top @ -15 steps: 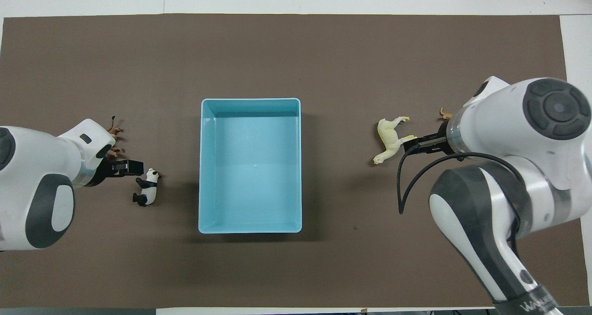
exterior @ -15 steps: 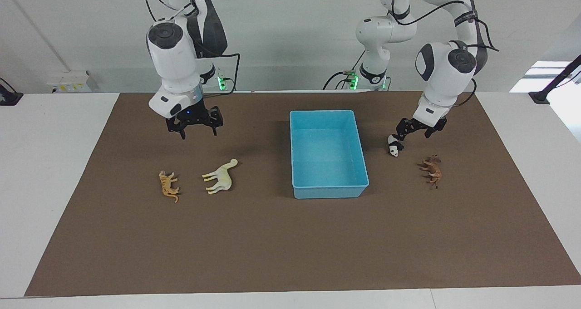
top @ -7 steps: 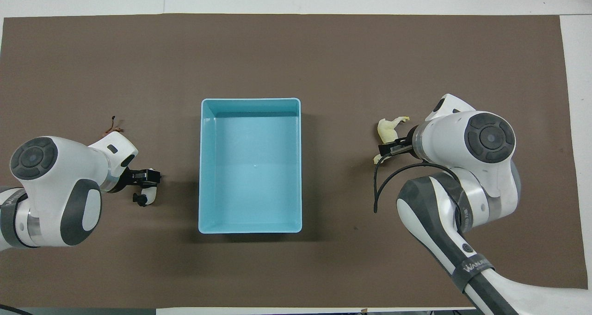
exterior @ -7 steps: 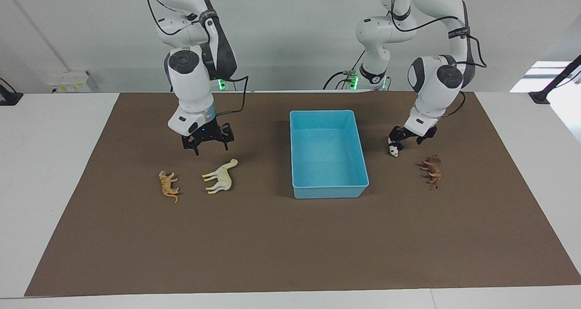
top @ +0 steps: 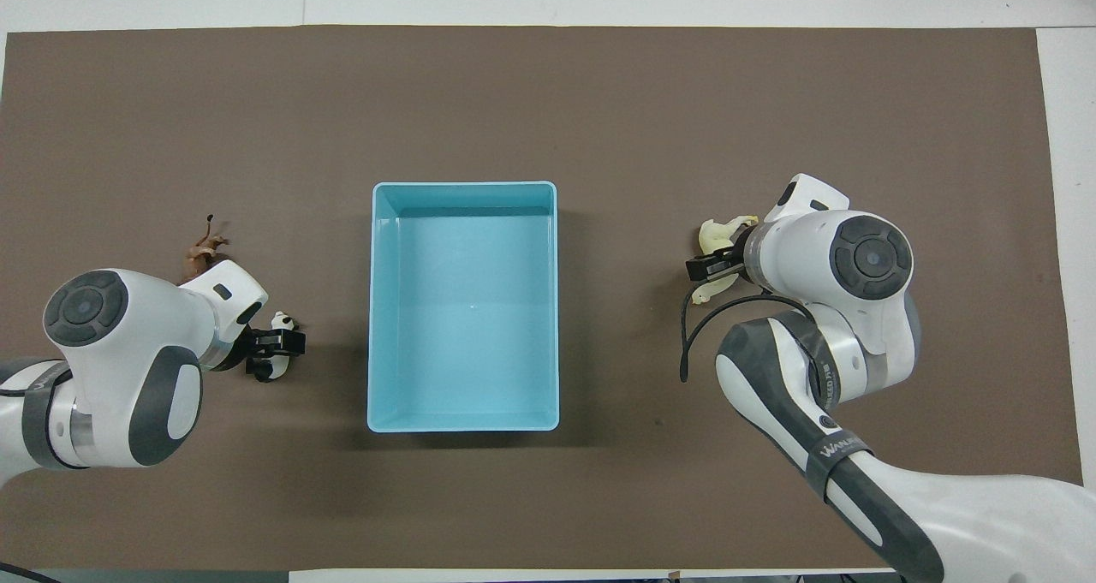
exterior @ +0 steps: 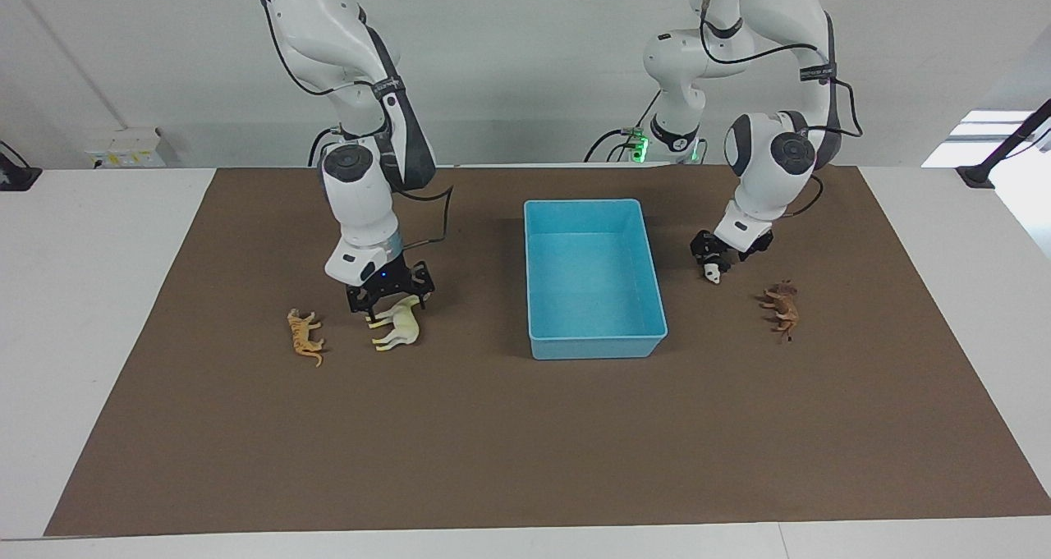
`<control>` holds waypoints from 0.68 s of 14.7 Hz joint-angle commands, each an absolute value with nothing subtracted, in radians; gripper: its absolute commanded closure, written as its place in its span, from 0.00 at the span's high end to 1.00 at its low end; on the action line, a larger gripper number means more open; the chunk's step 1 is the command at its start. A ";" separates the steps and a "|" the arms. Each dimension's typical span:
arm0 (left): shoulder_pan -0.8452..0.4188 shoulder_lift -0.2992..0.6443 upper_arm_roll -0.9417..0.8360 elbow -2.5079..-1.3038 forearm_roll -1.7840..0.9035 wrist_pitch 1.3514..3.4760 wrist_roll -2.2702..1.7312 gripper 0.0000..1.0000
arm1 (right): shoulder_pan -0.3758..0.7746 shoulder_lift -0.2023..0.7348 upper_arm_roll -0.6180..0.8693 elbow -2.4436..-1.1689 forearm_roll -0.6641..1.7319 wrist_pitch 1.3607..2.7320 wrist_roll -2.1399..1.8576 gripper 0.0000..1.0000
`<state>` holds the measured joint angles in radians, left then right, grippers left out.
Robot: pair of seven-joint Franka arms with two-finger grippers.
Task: Put all toys into storage box
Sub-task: 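Grasp the panda with the left gripper while the right gripper grasps the horse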
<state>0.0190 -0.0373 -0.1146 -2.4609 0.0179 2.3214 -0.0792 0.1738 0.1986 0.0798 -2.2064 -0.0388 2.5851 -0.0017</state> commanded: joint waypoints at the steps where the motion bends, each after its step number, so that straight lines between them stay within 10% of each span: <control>1: -0.008 -0.069 -0.104 -2.507 0.031 2.345 -0.084 1.00 | 0.181 0.233 0.077 -2.203 -0.031 2.623 -0.022 1.00; 7: -0.008 -0.078 -0.104 -2.530 0.031 2.347 -0.087 0.94 | 0.179 0.256 0.077 -2.209 -0.031 2.649 -0.025 0.92; 10: -0.012 -0.080 -0.104 -2.534 0.031 2.347 -0.115 0.60 | 0.179 0.256 0.077 -2.207 -0.031 2.648 -0.025 0.00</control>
